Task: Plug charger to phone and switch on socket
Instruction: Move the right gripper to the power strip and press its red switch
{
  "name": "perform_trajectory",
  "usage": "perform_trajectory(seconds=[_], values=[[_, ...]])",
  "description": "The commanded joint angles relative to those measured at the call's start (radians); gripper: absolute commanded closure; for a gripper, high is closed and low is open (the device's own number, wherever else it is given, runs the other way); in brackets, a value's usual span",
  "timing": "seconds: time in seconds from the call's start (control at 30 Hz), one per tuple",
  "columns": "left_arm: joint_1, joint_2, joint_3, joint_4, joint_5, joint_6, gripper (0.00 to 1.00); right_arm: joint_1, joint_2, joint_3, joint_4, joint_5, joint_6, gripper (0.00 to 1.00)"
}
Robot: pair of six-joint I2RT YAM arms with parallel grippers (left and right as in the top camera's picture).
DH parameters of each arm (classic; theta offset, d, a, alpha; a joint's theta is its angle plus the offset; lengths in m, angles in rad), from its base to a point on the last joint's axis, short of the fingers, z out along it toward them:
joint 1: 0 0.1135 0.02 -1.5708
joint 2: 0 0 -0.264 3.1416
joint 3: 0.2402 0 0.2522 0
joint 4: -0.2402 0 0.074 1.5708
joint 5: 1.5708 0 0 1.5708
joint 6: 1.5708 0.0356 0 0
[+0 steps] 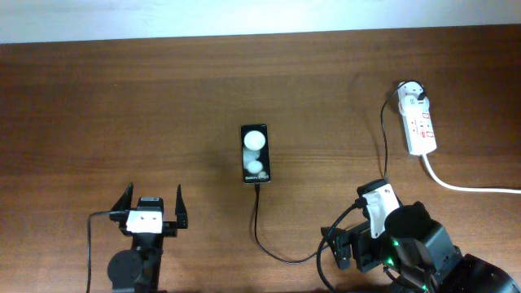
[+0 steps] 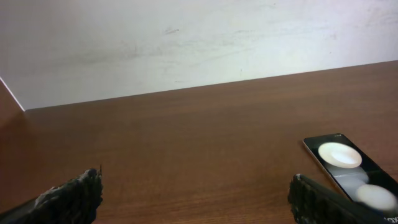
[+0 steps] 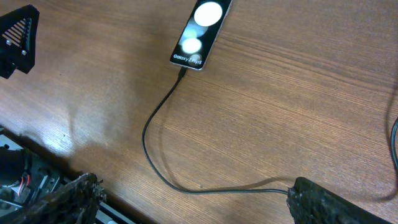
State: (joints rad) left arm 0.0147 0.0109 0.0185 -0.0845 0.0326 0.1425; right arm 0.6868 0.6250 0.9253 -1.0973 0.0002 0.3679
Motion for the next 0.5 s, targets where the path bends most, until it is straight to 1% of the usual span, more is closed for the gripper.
perform_trajectory(seconds=[0.0,0.03,0.13,0.23,0.27,0.3,0.33,0.4,0.43,0.47], values=[[0.006,-0.006,-0.010,0.004,-0.011,0.016,0.01,-0.008,-0.007,-0.008,0.000,0.012,0.006,0.01],[0.006,-0.006,-0.010,0.004,-0.011,0.016,0.01,-0.008,-0.007,-0.008,0.000,0.012,0.006,0.01],[0.006,-0.006,-0.010,0.004,-0.011,0.016,0.01,-0.008,-0.006,-0.008,0.087,0.000,0.007,0.01],[0.006,-0.006,-0.010,0.004,-0.011,0.016,0.01,-0.008,-0.003,-0.008,0.137,-0.253,0.007,0.01],[0.006,-0.006,-0.010,0.004,-0.011,0.016,0.01,-0.008,0.000,-0.008,0.165,-0.314,0.007,0.01],[0.006,-0.006,-0.010,0.004,-0.011,0.016,0.01,-0.008,0.010,-0.010,0.185,-0.322,0.007,0.01],[0.006,-0.006,-0.010,0.004,-0.011,0.016,0.01,-0.008,0.029,-0.024,0.185,-0.315,0.006,0.01],[0.006,-0.006,-0.010,0.004,-0.011,0.016,0.01,-0.008,0.081,-0.105,0.199,-0.180,0.007,0.01],[0.006,-0.006,-0.010,0.004,-0.011,0.016,0.01,-0.008,0.172,-0.167,0.235,-0.050,0.101,0.01],[0.006,-0.006,-0.010,0.004,-0.011,0.016,0.01,-0.008,0.247,-0.160,0.235,-0.003,0.142,0.01]])
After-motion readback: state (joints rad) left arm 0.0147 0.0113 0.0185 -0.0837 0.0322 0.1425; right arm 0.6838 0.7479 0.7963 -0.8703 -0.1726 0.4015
